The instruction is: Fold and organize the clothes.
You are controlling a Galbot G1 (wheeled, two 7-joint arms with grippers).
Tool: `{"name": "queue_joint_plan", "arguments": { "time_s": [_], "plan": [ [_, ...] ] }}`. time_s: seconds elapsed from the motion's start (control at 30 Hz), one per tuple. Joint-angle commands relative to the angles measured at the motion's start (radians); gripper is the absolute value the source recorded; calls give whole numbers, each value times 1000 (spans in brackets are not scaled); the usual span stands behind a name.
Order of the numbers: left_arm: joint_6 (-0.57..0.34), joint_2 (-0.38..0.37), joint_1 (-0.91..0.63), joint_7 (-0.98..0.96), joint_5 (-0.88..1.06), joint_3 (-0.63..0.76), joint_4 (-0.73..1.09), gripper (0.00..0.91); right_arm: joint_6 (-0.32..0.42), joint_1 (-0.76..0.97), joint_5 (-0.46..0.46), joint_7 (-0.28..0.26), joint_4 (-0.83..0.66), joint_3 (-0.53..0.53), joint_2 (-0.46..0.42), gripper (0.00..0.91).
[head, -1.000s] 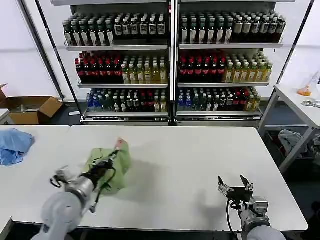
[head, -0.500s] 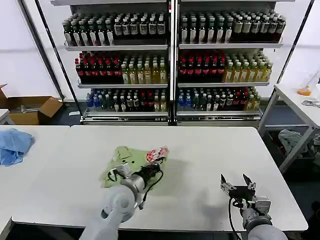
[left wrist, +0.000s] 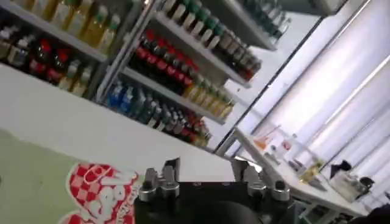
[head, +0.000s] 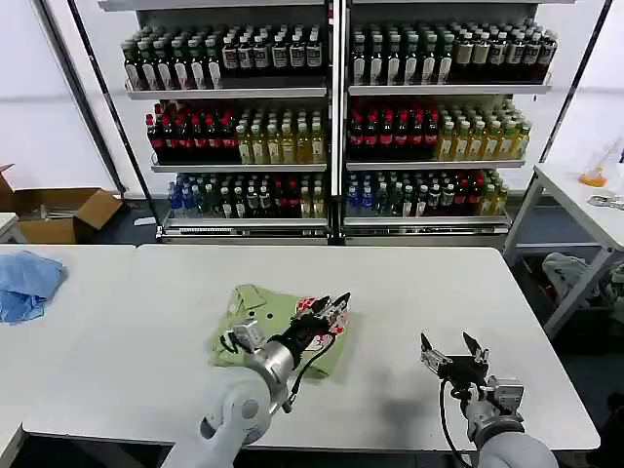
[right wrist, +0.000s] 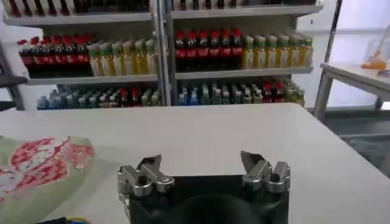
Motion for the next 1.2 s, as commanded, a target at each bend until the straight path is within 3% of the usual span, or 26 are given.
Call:
{"name": "queue_joint_plan", "arguments": {
  "time_s": [0.03, 0.17, 0.3, 0.6, 0.9, 0.93, 1.0, 1.03, 1.07, 1.2],
  "plan": [
    [-57, 76, 258, 59, 121, -274, -208, 907, -8, 168, 202, 32, -18, -179, 15, 907],
    [-78, 70, 340, 55, 133, -395, -218, 907, -14, 284, 294, 86, -92, -277, 69, 907],
    [-86, 66, 381, 53, 142, -428, -233, 907, -15, 397, 360, 147, -199, -366, 138, 907],
    [-89, 54, 402, 46, 151, -451, -248, 907, -29, 524, 412, 198, -338, -477, 236, 907],
    [-91, 39, 415, 45, 155, -457, -245, 907, -37, 558, 411, 238, -426, -507, 277, 907],
    [-91, 39, 416, 45, 155, -457, -245, 907, -35, 558, 410, 240, -428, -507, 276, 695],
    [-91, 37, 417, 45, 155, -458, -242, 907, -29, 556, 411, 246, -430, -508, 276, 373],
    [-91, 36, 419, 45, 155, -458, -242, 907, -25, 555, 411, 248, -430, -508, 275, 81],
    [-91, 35, 419, 45, 155, -458, -242, 907, -22, 553, 411, 249, -429, -508, 275, 10],
    [-90, 32, 421, 45, 155, -452, -243, 907, -9, 549, 409, 247, -423, -510, 272, 0]
  ]
}}
